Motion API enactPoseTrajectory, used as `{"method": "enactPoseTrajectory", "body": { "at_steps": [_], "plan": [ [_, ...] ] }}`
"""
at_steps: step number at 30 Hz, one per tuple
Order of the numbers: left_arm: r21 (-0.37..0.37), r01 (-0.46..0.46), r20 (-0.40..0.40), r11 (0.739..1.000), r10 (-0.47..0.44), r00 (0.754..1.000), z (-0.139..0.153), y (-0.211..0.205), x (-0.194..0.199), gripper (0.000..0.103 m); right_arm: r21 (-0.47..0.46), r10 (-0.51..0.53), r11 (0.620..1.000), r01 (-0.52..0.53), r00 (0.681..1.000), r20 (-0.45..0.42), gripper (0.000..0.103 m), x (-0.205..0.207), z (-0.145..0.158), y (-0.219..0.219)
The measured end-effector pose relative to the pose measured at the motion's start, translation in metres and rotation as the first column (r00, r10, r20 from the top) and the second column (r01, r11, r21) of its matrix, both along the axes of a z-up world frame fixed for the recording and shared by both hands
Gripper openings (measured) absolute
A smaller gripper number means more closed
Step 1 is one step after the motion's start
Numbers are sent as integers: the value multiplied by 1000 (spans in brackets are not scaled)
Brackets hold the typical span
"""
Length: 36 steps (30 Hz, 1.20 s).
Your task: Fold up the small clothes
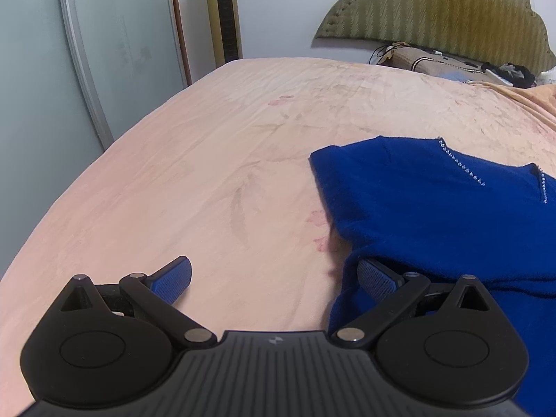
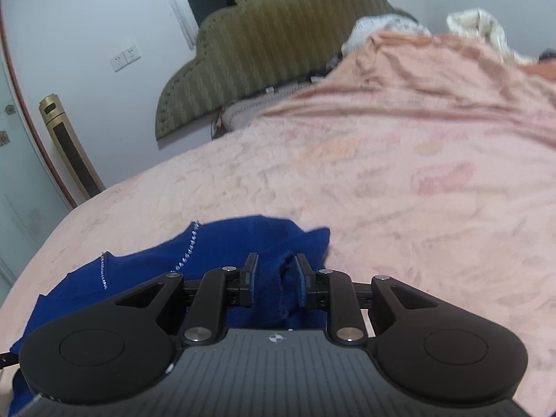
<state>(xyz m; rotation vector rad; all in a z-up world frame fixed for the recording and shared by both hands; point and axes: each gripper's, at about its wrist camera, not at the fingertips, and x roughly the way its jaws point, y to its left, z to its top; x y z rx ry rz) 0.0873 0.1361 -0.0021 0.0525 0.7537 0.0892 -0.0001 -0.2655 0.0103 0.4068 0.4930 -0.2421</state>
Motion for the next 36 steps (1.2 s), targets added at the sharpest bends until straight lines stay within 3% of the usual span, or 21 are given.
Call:
{"method": "enactPoseTrajectory", "body": {
  "at_steps": [4, 6, 10, 14, 17, 19, 22, 26, 31, 36],
  "plan": [
    [9, -3, -4, 1000, 3, 1000, -2, 0, -2, 103, -92, 35, 995, -34, 999, 9, 32, 1, 4, 16],
    [10, -7, -5, 1000, 7, 1000, -3, 2, -4, 103, -111, 72, 991, -73, 997, -21, 43, 7, 1, 23],
    [19, -53, 26, 998, 53, 998, 4, 6, -14, 103, -92, 116, 987, -128, 985, -123, 44, 21, -16, 27],
    [5, -42, 105, 999, 41, 994, 23, -2, -20, 103, -88, 116, 988, -126, 987, -110, 45, 17, -19, 30],
    [-59, 48, 80, 997, -43, 996, 25, -18, -6, 103, -95, 136, 984, -149, 983, -124, 50, 19, -19, 35],
    [-59, 81, 58, 995, -78, 995, 16, -30, 6, 103, -107, 166, 977, -185, 972, -164, 53, 24, -25, 40],
    [10, 68, -21, 998, -68, 997, -6, -44, 22, 103, -156, 164, 970, -188, 975, -152, 53, 18, -20, 50],
    [-40, 56, -43, 998, -57, 997, -12, -38, 18, 103, -163, 176, 966, -201, 972, -156, 57, 11, -18, 51],
    [-40, 53, -43, 998, -54, 998, -7, -34, 8, 102, -130, 161, 975, -178, 977, -137, 59, -3, -15, 46],
    [-64, 70, -54, 996, -73, 996, -7, -30, -1, 103, -108, 166, 978, -179, 978, -125, 68, -24, -13, 43]
  ]
}}
